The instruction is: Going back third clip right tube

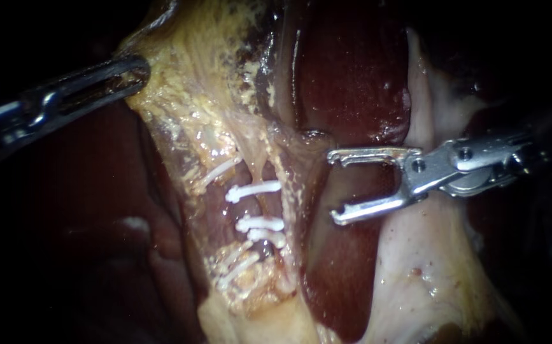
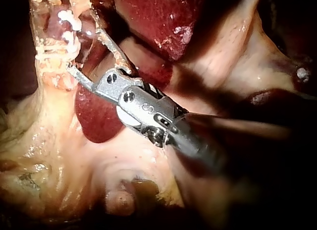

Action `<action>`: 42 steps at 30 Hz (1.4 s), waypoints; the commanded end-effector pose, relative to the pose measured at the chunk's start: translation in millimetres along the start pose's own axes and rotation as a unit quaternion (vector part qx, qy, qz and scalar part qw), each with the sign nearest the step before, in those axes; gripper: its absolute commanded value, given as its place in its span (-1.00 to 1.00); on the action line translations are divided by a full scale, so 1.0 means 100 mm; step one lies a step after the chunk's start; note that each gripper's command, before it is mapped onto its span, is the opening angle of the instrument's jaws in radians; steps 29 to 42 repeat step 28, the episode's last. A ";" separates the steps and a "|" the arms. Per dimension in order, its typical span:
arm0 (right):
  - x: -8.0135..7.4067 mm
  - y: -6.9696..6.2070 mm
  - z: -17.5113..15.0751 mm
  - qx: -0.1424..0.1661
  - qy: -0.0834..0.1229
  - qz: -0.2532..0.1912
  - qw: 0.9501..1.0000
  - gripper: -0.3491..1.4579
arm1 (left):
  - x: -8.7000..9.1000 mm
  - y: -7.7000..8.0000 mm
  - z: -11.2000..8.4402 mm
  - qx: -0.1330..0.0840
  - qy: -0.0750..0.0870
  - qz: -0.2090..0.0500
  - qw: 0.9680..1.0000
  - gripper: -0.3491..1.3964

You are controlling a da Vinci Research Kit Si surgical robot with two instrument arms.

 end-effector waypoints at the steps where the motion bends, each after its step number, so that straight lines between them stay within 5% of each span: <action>1: -0.001 0.000 0.001 0.000 0.000 0.001 1.000 0.05 | 0.005 0.000 0.005 -0.001 0.007 0.002 1.000 -1.00; 10: 0.000 0.000 0.000 0.006 0.012 0.001 1.000 0.05 | 0.049 -0.002 0.057 0.005 0.046 0.003 0.999 -1.00; 15: 0.000 0.000 0.001 0.006 0.015 0.001 1.000 0.05 | 0.058 -0.010 0.077 0.007 0.049 0.004 0.999 -1.00; 42: 0.000 0.000 0.001 0.006 0.016 0.001 1.000 0.05 | 0.058 -0.017 0.085 0.011 0.050 0.004 0.999 -1.00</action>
